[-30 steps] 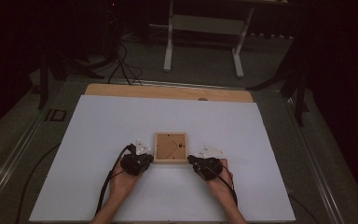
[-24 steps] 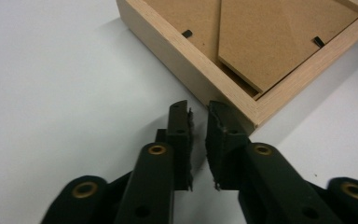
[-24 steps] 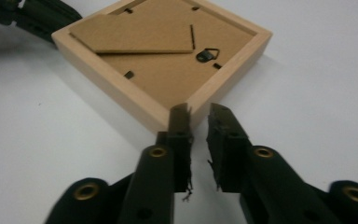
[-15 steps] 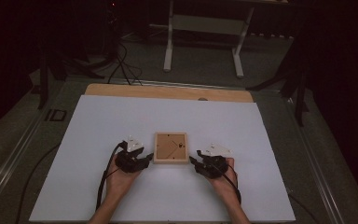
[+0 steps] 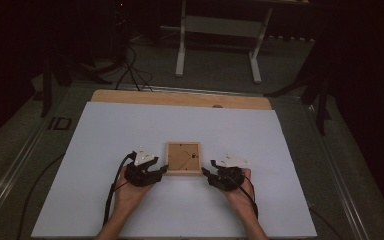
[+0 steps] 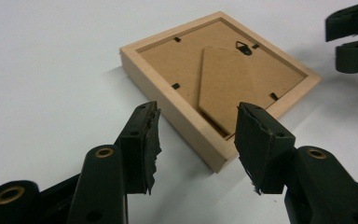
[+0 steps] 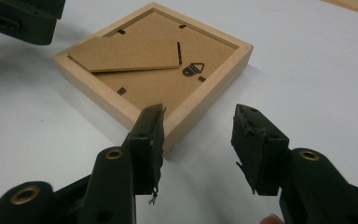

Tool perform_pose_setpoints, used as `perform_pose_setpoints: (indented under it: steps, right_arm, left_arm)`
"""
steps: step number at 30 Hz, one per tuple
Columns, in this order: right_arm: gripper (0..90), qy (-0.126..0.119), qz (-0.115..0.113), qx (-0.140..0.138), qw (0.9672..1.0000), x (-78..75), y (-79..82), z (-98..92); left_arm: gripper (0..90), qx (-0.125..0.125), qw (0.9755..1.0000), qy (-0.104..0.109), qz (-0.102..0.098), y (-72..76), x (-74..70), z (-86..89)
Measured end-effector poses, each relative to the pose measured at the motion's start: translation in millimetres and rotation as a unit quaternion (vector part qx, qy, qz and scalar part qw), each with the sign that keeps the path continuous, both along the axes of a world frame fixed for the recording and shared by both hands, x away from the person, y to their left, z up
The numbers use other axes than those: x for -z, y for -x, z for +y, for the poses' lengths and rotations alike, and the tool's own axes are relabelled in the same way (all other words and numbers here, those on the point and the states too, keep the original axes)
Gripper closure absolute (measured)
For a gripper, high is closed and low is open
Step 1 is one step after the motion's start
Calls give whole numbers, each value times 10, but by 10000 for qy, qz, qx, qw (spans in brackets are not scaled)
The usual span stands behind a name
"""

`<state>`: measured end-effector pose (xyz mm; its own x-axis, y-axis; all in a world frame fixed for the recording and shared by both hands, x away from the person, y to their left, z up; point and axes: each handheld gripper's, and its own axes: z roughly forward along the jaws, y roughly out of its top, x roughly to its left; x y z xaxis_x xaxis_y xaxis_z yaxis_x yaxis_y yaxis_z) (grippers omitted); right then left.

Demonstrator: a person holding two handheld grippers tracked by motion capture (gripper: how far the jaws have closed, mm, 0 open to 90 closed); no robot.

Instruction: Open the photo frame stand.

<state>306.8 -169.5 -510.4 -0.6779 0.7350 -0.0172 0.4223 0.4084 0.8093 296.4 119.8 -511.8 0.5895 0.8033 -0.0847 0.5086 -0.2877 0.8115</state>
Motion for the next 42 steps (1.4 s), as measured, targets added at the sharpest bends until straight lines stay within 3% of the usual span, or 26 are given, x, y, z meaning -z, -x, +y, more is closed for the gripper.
perform_pose_setpoints:
  steps: [8, 12, 18, 24, 42]
  right_arm:
    - [536, -67, 70, -67, 9999, 21, 3, 28]
    - [692, -44, 8, -33, 10000, 22, 19, 46]
    - [895, -68, -95, -205, 9997, 37, 52, 105]
    - [899, -9, -62, -306, 9995, 95, 51, 178]
    - [899, -97, -79, -155, 9998, 113, 42, 163]
  left_arm:
    - [493, 388, 9992, -46, -43, 43, -47, -132]
    - [495, 508, 9987, -67, -41, 46, -65, -202]
    - [498, 592, 9982, -84, -33, -11, -93, -282]
    - [497, 531, 9985, -130, 4, -91, -72, -307]
    - [490, 499, 9980, -333, 184, -236, 16, -359]
